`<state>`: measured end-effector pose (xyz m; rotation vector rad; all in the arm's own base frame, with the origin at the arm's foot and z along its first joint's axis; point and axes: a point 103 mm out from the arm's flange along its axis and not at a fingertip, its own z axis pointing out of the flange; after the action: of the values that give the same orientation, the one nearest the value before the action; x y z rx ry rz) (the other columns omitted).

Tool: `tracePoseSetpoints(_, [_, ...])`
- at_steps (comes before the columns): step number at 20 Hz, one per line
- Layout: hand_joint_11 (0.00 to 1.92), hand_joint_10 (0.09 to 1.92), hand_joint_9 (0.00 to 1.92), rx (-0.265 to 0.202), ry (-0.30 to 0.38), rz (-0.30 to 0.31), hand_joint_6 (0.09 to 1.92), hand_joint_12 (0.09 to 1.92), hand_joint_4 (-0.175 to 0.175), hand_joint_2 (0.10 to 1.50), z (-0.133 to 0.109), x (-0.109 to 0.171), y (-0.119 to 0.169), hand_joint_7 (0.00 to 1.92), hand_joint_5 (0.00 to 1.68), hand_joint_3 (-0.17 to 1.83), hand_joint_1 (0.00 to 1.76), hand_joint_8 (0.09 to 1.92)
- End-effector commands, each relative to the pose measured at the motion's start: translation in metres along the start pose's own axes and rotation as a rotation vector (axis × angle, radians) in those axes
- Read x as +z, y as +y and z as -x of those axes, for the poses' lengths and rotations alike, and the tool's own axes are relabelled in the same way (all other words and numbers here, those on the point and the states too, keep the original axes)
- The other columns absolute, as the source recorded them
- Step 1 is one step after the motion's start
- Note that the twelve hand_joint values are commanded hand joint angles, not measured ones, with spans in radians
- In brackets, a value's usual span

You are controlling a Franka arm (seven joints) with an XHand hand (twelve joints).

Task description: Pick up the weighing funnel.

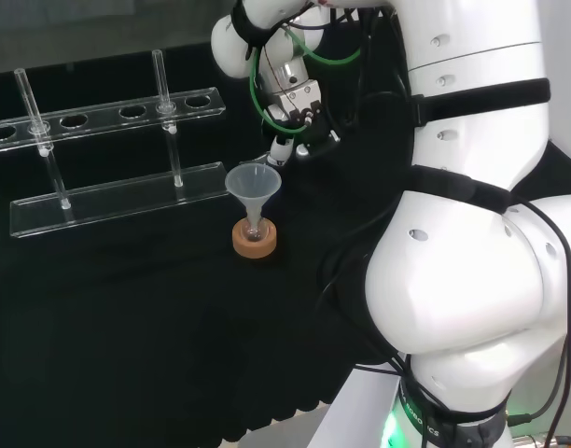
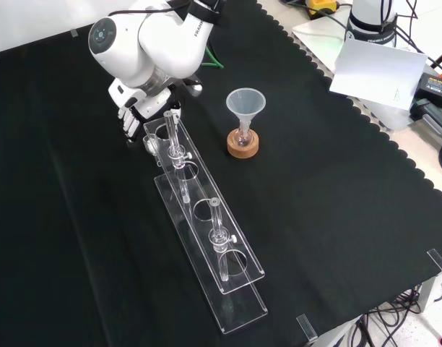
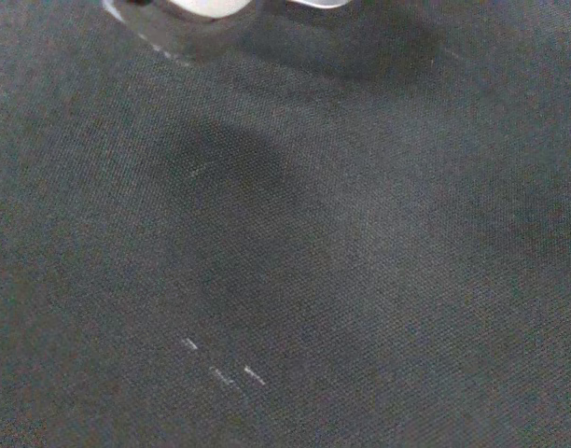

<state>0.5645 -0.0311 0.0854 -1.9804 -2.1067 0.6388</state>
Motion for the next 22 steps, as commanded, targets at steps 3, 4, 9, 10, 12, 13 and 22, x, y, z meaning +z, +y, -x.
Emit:
tracePoseSetpoints(3, [0.46,0.55,0.64,-0.003,-0.005,0.005,0.71,1.28,-0.008,0.91,-0.0042,0.0036,0.0064,0.41,0.6,-0.17,0.93,0.67])
tracePoseSetpoints(4, [0.46,0.55,0.64,-0.002,-0.007,0.004,0.71,1.28,-0.006,0.91,-0.0049,0.0037,0.007,0.42,0.61,-0.17,0.93,0.68])
tracePoseSetpoints(9, [0.47,0.55,0.65,-0.001,-0.01,-0.002,0.74,1.28,0.0,0.92,-0.0062,0.0061,0.0098,0.43,0.64,-0.17,0.94,0.68])
tracePoseSetpoints(10, [0.47,0.55,0.65,0.0,-0.01,-0.003,0.74,1.28,0.001,0.92,-0.006,0.0067,0.0101,0.43,0.64,-0.17,0.94,0.68])
tracePoseSetpoints(12, [0.47,0.55,0.65,0.002,-0.013,-0.005,0.74,1.28,0.002,0.92,-0.0069,0.0069,0.0103,0.43,0.65,-0.17,0.94,0.68])
tracePoseSetpoints(13, [0.47,0.55,0.65,0.003,-0.014,-0.004,0.75,1.28,0.002,0.92,-0.0072,0.0068,0.0103,0.43,0.65,-0.17,0.94,0.68])
tracePoseSetpoints(22, [0.48,0.55,0.65,0.001,-0.004,-0.009,0.77,1.27,0.007,0.93,-0.007,0.0096,0.0099,0.44,0.67,-0.17,0.95,0.68])
